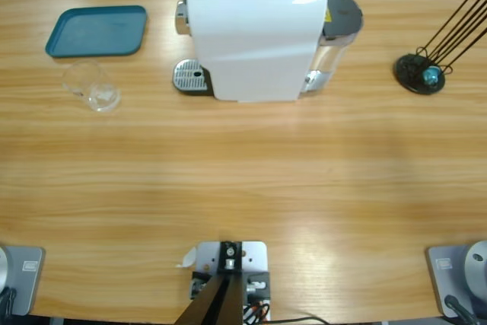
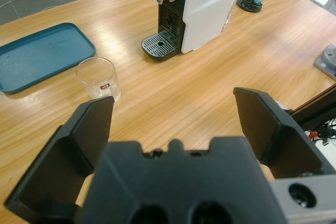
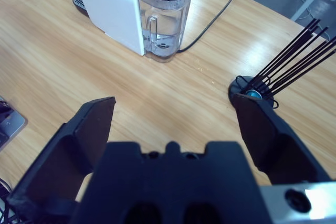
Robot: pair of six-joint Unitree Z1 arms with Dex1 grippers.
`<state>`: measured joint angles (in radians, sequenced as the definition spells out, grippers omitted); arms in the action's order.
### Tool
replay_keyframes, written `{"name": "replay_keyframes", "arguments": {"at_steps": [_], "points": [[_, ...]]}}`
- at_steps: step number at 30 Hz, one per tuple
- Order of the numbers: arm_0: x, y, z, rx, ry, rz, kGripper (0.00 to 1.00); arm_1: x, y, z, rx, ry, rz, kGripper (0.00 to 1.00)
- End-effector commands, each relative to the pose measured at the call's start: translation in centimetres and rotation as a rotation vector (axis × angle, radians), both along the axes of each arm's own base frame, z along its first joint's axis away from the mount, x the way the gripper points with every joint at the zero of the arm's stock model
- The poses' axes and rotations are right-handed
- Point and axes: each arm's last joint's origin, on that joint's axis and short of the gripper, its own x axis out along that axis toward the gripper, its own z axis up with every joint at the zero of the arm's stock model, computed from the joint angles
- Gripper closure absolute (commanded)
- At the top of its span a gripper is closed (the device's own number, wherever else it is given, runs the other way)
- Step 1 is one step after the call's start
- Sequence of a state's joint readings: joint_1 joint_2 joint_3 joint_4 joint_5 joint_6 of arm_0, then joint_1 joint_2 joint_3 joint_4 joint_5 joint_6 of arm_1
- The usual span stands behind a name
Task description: Pour coffee
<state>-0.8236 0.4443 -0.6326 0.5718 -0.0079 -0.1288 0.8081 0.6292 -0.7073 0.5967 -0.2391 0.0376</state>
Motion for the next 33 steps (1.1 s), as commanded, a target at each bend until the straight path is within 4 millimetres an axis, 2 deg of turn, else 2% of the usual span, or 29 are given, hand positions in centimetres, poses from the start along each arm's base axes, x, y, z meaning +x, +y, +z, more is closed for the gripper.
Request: {"name": "replay_keyframes", "arguments": {"at_steps": [1,7,9,11,14,17,20,23,27,30,33], "points": [[-0.2,0.3,-0.5,-0.010,0.000,0.019,0.000,0.3,0.5,-0.1,-0.015,0.017,0.025,0.000],[-0.3,0.4,-0.5,-0.012,-0.004,0.019,0.000,0.4,0.6,0.0,-0.017,0.019,0.026,0.000],[0.3,-0.1,-0.2,0.065,0.055,0.046,0.000,0.3,0.5,0.0,-0.016,0.020,0.027,0.000],[1.0,-0.8,1.6,0.131,0.101,0.047,0.000,0.3,0.5,0.0,-0.014,0.019,0.029,0.000],[1.8,-1.6,4.5,0.156,0.044,0.027,0.000,0.3,0.5,0.0,-0.016,0.020,0.031,0.000],[4.2,-4.0,6.5,0.214,0.091,0.042,0.000,0.3,0.5,0.0,-0.013,0.017,0.031,0.000],[5.7,-5.5,8.2,0.217,0.087,0.052,0.000,0.1,0.4,-0.1,-0.009,0.014,0.034,0.000],[8.1,-7.7,9.6,0.223,0.132,0.082,0.000,0.1,0.3,-0.1,-0.009,0.014,0.034,0.000],[11.7,-10.0,10.0,0.091,0.367,0.240,0.000,0.0,0.2,-0.1,-0.005,0.010,0.034,0.000],[15.0,-11.9,9.3,-0.081,0.666,0.243,0.000,0.0,0.2,-0.1,-0.002,0.009,0.037,0.000],[17.7,-13.9,9.4,-0.153,0.777,0.249,0.001,0.0,0.2,-0.1,-0.003,0.010,0.037,0.000]]}}
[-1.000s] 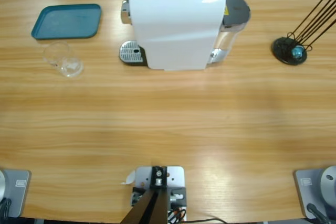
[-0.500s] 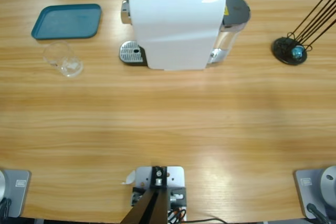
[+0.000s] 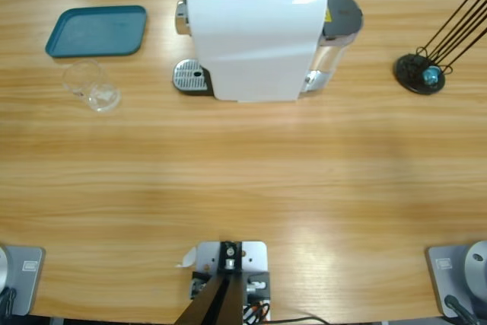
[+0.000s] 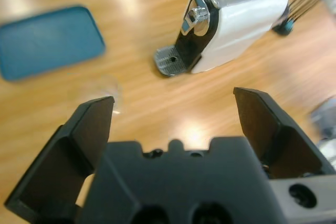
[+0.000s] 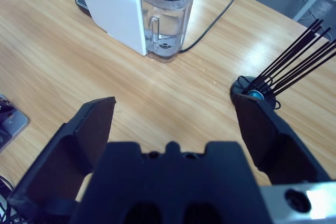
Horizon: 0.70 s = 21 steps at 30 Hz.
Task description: Pour coffee
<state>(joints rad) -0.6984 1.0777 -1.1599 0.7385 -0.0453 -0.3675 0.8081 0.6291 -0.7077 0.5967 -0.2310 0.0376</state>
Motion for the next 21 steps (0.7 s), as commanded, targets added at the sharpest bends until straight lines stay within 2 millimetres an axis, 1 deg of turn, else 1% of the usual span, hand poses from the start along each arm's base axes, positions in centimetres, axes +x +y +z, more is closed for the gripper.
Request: {"name": "replay_keyframes", "arguments": {"at_steps": [1,3,5,6,8,11,13,14,15,16,21], "points": [[7.6,-4.9,-1.1,-0.220,0.389,0.084,0.011,0.0,0.2,-0.1,-0.006,0.006,0.031,0.000],[9.2,-5.8,-0.5,-0.251,0.380,0.103,0.019,-0.1,0.1,-0.2,-0.004,0.005,0.032,0.000],[10.8,-6.5,-0.8,-0.283,0.391,0.134,0.046,-0.1,0.1,-0.1,-0.003,0.004,0.035,0.000],[11.9,-7.2,-1.7,-0.287,0.408,0.145,0.065,-0.1,0.1,-0.2,-0.003,0.004,0.036,0.000],[14.0,-9.1,-3.5,-0.301,0.466,0.106,0.069,-0.1,0.1,-0.1,-0.004,0.004,0.040,0.000],[16.0,-11.2,-5.3,-0.357,0.531,0.026,0.083,-0.1,0.1,-0.1,-0.003,0.003,0.045,0.000],[17.2,-12.1,-6.1,-0.384,0.547,0.017,0.188,-0.1,0.1,-0.1,-0.003,0.002,0.045,0.000],[17.6,-12.6,-6.3,-0.394,0.544,0.008,0.233,-0.1,0.1,-0.1,-0.003,0.002,0.045,0.000],[17.9,-13.0,-6.5,-0.397,0.542,0.001,0.252,-0.2,0.1,-0.1,-0.002,0.001,0.045,0.000],[18.1,-13.2,-6.7,-0.395,0.544,0.000,0.310,-0.2,0.1,-0.1,-0.002,0.001,0.045,0.000],[19.0,-14.1,-7.8,-0.392,0.556,-0.011,0.331,-0.3,0.0,-0.2,0.002,-0.002,0.045,0.000]]}}
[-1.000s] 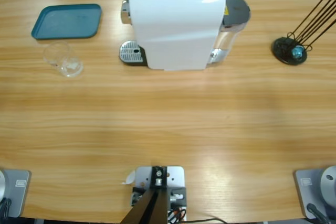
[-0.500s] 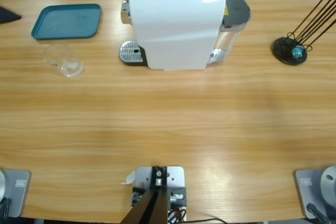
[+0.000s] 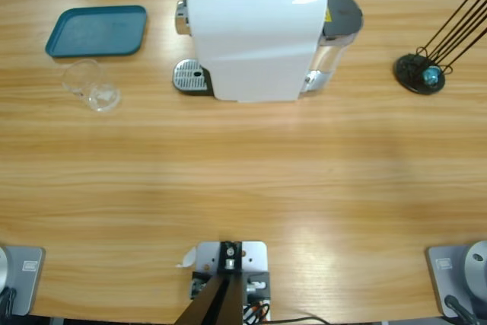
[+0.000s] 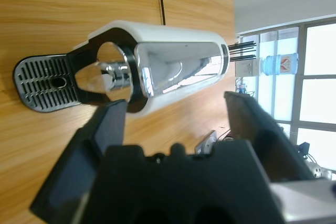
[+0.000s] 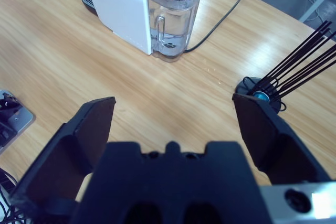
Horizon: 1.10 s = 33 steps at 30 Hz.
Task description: Pour coffee
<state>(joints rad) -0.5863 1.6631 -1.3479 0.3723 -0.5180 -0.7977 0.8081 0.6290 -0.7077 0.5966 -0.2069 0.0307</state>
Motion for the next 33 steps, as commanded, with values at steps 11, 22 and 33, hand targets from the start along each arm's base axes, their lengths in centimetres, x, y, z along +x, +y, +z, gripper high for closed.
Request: {"name": "replay_keyframes", "arguments": {"at_steps": [11,22,33], "points": [[2.3,-2.5,-3.4,0.035,0.043,-0.002,0.770,-0.1,0.0,-0.1,-0.005,-0.004,0.021,0.000],[1.6,-2.0,-2.1,0.023,0.004,-0.002,1.000,0.0,0.1,-0.1,-0.010,0.000,0.020,0.000],[0.4,-1.3,0.3,-0.015,-0.053,-0.007,1.000,-0.2,0.1,0.9,-0.083,0.012,0.067,0.000]]}}
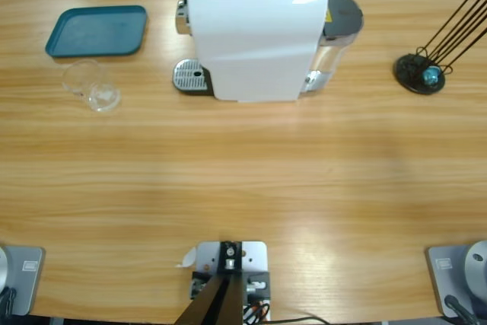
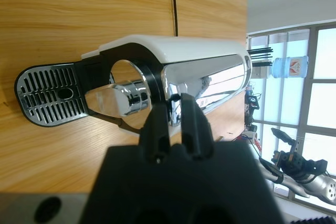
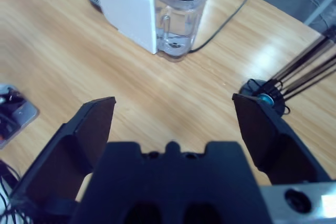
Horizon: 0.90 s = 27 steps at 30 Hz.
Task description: Pour coffee
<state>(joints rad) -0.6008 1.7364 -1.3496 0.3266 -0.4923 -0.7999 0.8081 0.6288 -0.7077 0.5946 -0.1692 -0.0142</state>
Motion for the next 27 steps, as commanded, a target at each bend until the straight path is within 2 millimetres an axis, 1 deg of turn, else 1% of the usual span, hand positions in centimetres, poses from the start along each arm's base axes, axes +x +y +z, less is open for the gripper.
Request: {"name": "replay_keyframes", "arguments": {"at_steps": [1,2,4,7,10,12,15,17,20,22,23,24,25,26,27], "points": [[-1.2,0.3,2.7,-0.046,-0.072,-0.013,1.000,0.2,0.1,1.4,-0.084,0.042,-0.004,0.000],[-1.2,0.3,2.9,-0.049,-0.078,-0.014,1.000,0.5,0.4,2.1,-0.098,0.060,-0.018,0.000],[-1.3,0.3,3.4,-0.055,-0.092,-0.016,1.000,1.0,0.7,2.7,-0.080,0.072,-0.042,0.000],[-1.7,0.2,4.2,-0.062,-0.113,-0.019,1.000,1.1,0.7,3.1,-0.022,0.113,-0.093,0.000],[-2.0,0.3,5.0,-0.071,-0.128,-0.021,1.000,1.2,1.0,3.7,-0.024,0.151,-0.085,0.000],[-2.2,0.3,5.5,-0.076,-0.137,-0.023,1.000,1.8,1.7,3.6,-0.040,0.195,-0.062,0.000],[-2.2,-0.1,6.7,-0.098,-0.168,-0.040,1.000,3.7,3.3,2.4,-0.085,0.238,-0.070,0.000],[-2.2,-0.2,7.4,-0.113,-0.185,-0.048,1.000,4.5,3.9,1.7,-0.091,0.246,-0.090,0.000],[-2.2,-0.4,8.5,-0.137,-0.204,-0.053,1.000,5.1,4.0,1.0,-0.117,0.248,-0.145,0.008],[-2.2,-0.8,8.8,-0.152,-0.209,-0.066,1.000,5.1,3.7,0.7,-0.134,0.231,-0.201,0.058],[-2.2,-1.1,8.9,-0.167,-0.221,-0.079,0.982,5.1,3.5,0.6,-0.142,0.221,-0.218,0.105],[-2.2,-1.5,9.1,-0.180,-0.239,-0.093,0.571,5.0,3.4,0.5,-0.149,0.214,-0.230,0.146],[-2.5,-2.0,9.5,-0.186,-0.291,-0.122,0.117,5.0,3.3,0.5,-0.154,0.206,-0.242,0.148],[-2.9,-2.4,9.9,-0.163,-0.399,-0.168,0.014,5.1,3.2,0.4,-0.160,0.199,-0.262,0.151],[-3.6,-2.6,10.3,-0.111,-0.533,-0.217,0.001,5.3,3.2,0.3,-0.159,0.188,-0.290,0.152]]}}
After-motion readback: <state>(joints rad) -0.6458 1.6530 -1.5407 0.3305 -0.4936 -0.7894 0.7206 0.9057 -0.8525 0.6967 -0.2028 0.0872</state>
